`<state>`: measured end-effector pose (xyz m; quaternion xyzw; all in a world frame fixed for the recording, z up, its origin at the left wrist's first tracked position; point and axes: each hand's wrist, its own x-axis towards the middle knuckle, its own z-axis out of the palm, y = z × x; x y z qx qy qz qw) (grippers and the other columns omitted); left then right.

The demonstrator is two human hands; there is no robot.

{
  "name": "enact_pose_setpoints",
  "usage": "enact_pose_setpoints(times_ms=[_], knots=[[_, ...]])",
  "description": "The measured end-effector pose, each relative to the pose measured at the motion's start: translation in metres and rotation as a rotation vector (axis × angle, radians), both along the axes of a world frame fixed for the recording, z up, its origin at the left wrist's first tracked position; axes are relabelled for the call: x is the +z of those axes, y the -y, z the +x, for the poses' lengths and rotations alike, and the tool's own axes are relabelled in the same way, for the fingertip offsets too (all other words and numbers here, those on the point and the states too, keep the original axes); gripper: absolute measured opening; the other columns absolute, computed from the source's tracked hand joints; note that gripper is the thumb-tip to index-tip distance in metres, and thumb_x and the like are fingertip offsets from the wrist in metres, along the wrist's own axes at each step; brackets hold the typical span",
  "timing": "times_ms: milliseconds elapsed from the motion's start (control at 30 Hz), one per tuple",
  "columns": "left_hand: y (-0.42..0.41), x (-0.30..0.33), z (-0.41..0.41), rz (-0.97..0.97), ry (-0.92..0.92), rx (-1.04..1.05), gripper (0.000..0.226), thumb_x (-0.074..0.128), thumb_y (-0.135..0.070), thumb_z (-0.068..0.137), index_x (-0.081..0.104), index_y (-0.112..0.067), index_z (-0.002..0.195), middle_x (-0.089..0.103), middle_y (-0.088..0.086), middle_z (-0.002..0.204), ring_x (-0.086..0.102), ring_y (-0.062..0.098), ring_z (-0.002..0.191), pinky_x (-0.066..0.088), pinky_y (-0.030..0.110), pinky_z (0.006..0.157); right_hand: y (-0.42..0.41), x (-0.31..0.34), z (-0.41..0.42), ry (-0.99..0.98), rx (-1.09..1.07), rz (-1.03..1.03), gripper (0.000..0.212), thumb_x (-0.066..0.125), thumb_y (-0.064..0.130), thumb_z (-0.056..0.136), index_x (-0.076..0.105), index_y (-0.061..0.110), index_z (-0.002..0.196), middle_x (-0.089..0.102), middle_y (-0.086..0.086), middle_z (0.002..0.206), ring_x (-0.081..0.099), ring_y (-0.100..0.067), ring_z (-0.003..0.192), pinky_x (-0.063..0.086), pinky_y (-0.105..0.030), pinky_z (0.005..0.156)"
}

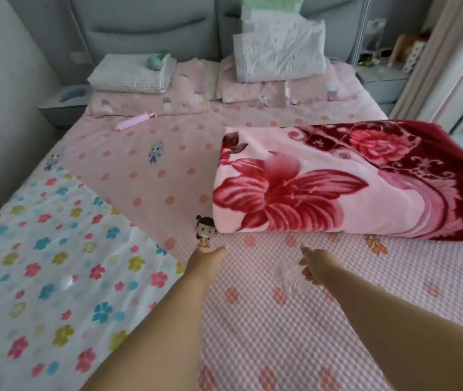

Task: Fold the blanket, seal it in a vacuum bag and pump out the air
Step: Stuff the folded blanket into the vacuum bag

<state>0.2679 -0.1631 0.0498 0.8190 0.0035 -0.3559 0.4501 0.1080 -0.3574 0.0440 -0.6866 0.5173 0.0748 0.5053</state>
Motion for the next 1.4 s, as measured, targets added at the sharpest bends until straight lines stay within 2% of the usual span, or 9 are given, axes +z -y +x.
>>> enact_pose_setpoints(times_ms=[133, 233, 367, 567, 700, 867, 1033, 1233, 1400], knots=[[0.028, -0.028, 0.048, -0.088, -0.089, 0.026, 0.043, 0.068, -0.050, 0.080, 0.065, -0.016, 0.108, 0.066, 0.009, 0.099, 0.064, 0.026, 0.083, 0.051, 0.036, 0.079, 0.000, -0.030, 0.028, -0.011, -0.083, 0.036, 0.040, 0.041, 0.040, 0.100, 0.061, 0.011, 0.081, 0.063, -0.009, 0.080, 0.058, -0.023, 0.073, 0.050, -0.035, 0.074], [0.052, -0.047, 0.073, -0.163, -0.189, 0.106, 0.043, 0.073, -0.050, 0.077, 0.062, -0.020, 0.106, 0.063, 0.006, 0.106, 0.062, 0.024, 0.087, 0.052, 0.035, 0.074, 0.014, -0.049, 0.043, -0.019, -0.170, 0.071, 0.043, 0.042, 0.041, 0.099, 0.061, 0.009, 0.078, 0.063, -0.007, 0.073, 0.057, -0.020, 0.065, 0.048, -0.032, 0.068], [0.078, -0.068, 0.103, -0.175, -0.324, 0.139, 0.082, 0.076, -0.057, 0.070, 0.043, -0.022, 0.136, 0.050, 0.006, 0.129, 0.057, 0.029, 0.104, 0.054, 0.044, 0.084, 0.037, -0.071, 0.061, -0.029, -0.204, 0.060, 0.044, 0.043, 0.042, 0.099, 0.062, 0.004, 0.090, 0.063, -0.005, 0.074, 0.058, -0.019, 0.066, 0.049, -0.034, 0.071], [0.118, -0.084, 0.131, -0.281, -0.470, 0.158, 0.106, 0.083, -0.068, 0.042, 0.043, -0.028, 0.132, 0.056, 0.008, 0.126, 0.064, 0.033, 0.092, 0.057, 0.043, 0.061, 0.056, -0.098, 0.082, 0.025, -0.222, 0.056, 0.046, 0.041, 0.045, 0.099, 0.065, 0.006, 0.099, 0.067, -0.007, 0.085, 0.061, -0.021, 0.074, 0.052, -0.038, 0.075], [0.136, -0.107, 0.138, -0.292, -0.519, 0.208, 0.094, 0.083, -0.067, 0.048, 0.050, -0.026, 0.126, 0.064, 0.010, 0.118, 0.064, 0.035, 0.100, 0.054, 0.058, 0.079, 0.062, -0.113, 0.084, 0.061, -0.207, 0.052, 0.049, 0.038, 0.052, 0.098, 0.065, 0.011, 0.088, 0.068, -0.004, 0.081, 0.063, -0.019, 0.073, 0.054, -0.037, 0.078], [0.139, -0.142, 0.131, -0.350, -0.441, 0.315, 0.059, 0.079, -0.051, 0.069, 0.058, -0.022, 0.115, 0.067, 0.008, 0.109, 0.066, 0.030, 0.096, 0.056, 0.055, 0.076, 0.060, -0.128, 0.084, 0.142, -0.244, 0.073, 0.048, 0.044, 0.053, 0.095, 0.066, 0.011, 0.089, 0.069, -0.008, 0.083, 0.064, -0.021, 0.076, 0.054, -0.036, 0.078], [0.126, -0.149, 0.113, -0.457, -0.347, 0.423, 0.061, 0.079, -0.031, 0.066, 0.061, -0.010, 0.121, 0.068, 0.014, 0.113, 0.067, 0.032, 0.098, 0.055, 0.053, 0.086, 0.045, -0.127, 0.077, 0.185, -0.294, 0.039, 0.046, 0.044, 0.053, 0.095, 0.065, 0.012, 0.099, 0.069, -0.007, 0.087, 0.065, -0.021, 0.079, 0.056, -0.038, 0.081], [0.080, -0.129, 0.046, -0.408, -0.350, 0.477, 0.045, 0.079, -0.032, 0.064, 0.063, -0.012, 0.101, 0.071, 0.010, 0.095, 0.072, 0.027, 0.082, 0.060, 0.039, 0.068, 0.016, -0.088, 0.056, 0.072, -0.234, -0.465, 0.038, 0.042, 0.054, 0.094, 0.058, 0.019, 0.092, 0.063, 0.005, 0.075, 0.059, -0.013, 0.068, 0.044, -0.028, 0.056], [0.019, -0.109, -0.031, -0.313, -0.376, 0.472, 0.036, 0.080, -0.035, 0.070, 0.060, -0.016, 0.093, 0.067, 0.005, 0.094, 0.066, 0.025, 0.086, 0.057, 0.035, 0.066, -0.018, -0.045, 0.044, 0.109, -0.104, -0.810, 0.034, 0.045, 0.045, 0.092, 0.048, 0.020, 0.069, 0.055, 0.006, 0.071, 0.050, -0.016, 0.065, 0.036, -0.032, 0.056]])
